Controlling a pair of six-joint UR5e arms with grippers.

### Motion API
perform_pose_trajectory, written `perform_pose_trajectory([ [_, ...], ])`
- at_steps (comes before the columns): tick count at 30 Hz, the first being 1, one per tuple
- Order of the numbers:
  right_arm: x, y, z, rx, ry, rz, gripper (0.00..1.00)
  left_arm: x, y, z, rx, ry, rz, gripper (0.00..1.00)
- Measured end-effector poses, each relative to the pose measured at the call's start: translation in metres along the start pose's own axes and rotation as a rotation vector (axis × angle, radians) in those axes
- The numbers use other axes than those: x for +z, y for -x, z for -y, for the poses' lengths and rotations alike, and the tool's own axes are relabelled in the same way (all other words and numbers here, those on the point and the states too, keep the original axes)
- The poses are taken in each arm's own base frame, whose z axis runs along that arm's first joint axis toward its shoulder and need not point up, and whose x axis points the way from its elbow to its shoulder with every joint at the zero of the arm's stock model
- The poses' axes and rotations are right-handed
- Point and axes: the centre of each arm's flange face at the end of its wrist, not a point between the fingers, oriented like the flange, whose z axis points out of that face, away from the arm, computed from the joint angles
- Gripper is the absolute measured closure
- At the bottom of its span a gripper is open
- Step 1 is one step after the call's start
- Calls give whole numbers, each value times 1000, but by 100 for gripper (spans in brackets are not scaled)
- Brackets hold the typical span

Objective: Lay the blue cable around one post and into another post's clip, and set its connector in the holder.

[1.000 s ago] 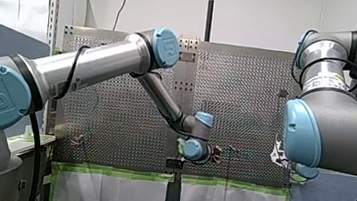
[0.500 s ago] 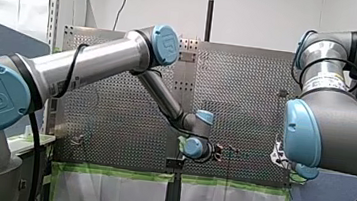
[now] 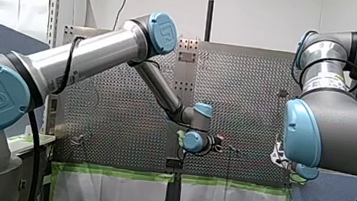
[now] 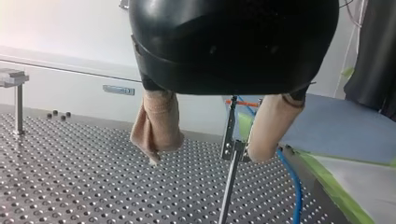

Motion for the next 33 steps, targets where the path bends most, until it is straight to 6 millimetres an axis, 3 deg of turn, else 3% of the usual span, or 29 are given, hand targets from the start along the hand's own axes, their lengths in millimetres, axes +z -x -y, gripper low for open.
perform_pose_trajectory([
  [14, -1, 2, 2, 4, -2, 10, 100, -1, 0, 1, -11, -6, -4, 0],
  [33, -1, 4, 3, 4, -4, 11, 100, 0, 6, 21, -22, -96, 11, 0],
])
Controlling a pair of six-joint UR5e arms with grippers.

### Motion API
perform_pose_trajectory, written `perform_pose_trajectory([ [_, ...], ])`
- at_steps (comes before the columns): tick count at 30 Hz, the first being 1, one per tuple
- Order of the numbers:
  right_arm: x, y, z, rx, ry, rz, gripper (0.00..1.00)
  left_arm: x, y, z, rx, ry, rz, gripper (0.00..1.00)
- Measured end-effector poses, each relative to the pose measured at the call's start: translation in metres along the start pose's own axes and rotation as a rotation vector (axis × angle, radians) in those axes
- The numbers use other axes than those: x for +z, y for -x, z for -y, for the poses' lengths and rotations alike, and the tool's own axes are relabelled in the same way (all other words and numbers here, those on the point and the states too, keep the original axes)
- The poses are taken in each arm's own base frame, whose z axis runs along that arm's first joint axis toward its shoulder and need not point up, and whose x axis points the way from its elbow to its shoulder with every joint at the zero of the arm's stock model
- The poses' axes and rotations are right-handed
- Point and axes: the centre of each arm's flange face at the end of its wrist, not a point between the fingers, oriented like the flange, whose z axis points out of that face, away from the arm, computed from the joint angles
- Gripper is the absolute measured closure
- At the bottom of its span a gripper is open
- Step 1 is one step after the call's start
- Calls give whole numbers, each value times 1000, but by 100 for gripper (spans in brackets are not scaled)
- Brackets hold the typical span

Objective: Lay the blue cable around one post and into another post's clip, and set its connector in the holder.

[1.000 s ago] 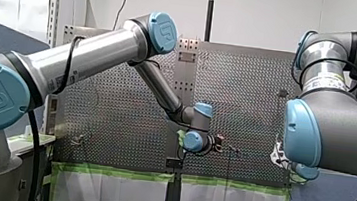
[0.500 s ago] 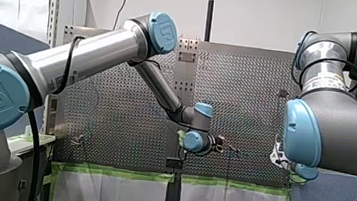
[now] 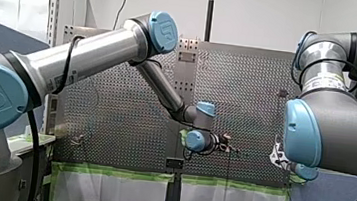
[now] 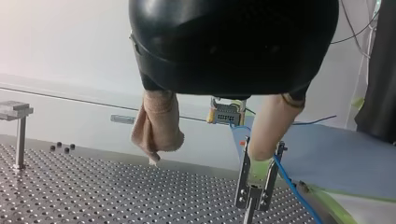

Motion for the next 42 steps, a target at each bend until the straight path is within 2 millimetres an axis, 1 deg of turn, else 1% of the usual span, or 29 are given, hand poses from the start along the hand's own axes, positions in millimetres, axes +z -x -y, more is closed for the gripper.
perform_pose_trajectory([
  [19, 0, 2, 0, 1, 0, 1, 100, 5, 10, 13, -1, -34, 22, 0],
  [42, 0, 3, -1, 2, 1, 2, 100, 4, 10, 13, -5, -30, 22, 0],
])
